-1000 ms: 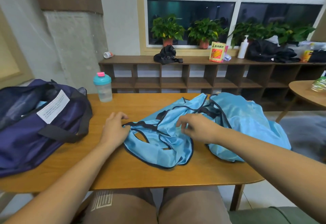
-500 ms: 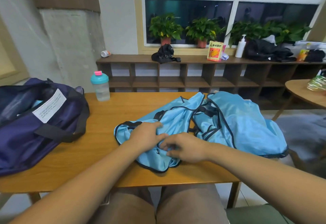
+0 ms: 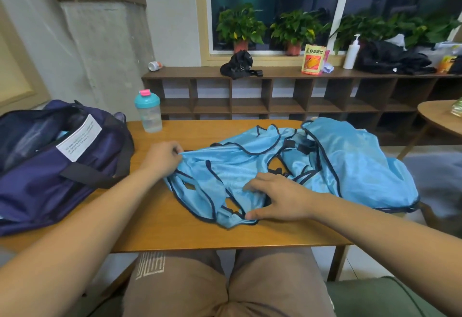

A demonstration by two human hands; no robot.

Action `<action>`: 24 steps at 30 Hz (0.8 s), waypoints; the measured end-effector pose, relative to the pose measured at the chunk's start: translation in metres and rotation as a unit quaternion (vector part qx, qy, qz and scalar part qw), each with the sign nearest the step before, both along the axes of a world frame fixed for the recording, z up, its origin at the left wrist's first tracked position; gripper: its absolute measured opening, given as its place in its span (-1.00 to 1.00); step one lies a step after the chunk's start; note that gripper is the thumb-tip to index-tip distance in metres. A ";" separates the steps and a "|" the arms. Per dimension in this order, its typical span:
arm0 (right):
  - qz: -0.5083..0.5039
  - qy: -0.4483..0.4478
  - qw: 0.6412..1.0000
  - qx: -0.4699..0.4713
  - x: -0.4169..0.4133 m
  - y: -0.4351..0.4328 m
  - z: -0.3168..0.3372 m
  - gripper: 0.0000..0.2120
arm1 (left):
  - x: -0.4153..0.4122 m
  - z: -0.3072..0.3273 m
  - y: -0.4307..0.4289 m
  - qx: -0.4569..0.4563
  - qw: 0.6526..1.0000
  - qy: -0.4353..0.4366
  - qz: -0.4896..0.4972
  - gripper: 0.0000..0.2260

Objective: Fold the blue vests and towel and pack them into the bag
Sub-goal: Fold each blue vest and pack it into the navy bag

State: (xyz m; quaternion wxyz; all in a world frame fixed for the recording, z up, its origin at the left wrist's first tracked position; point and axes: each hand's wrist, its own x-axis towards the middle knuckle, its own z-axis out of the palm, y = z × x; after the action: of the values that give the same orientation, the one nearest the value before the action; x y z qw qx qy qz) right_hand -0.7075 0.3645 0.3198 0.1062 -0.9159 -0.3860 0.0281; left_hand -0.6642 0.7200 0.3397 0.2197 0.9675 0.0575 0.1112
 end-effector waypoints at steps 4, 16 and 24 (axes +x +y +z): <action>0.024 -0.015 1.000 0.004 -0.002 -0.004 0.002 -0.28 | 0.000 -0.007 0.025 0.038 0.998 -0.009 0.038 -0.87; 0.108 -0.088 0.990 0.012 -0.026 0.011 -0.009 -0.86 | -0.088 0.015 -0.059 0.097 0.965 0.095 -0.225 -0.60; -0.022 0.055 0.977 0.207 -0.016 -0.011 0.041 -0.87 | -0.072 0.031 -0.012 0.066 0.976 0.094 -0.184 -0.83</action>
State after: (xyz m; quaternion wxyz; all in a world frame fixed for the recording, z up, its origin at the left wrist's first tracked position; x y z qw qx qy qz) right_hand -0.7234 0.3532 0.3603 0.3151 -0.8794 -0.3567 -0.0045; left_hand -0.7357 0.7084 0.3704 0.1660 0.9799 -0.1089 -0.0193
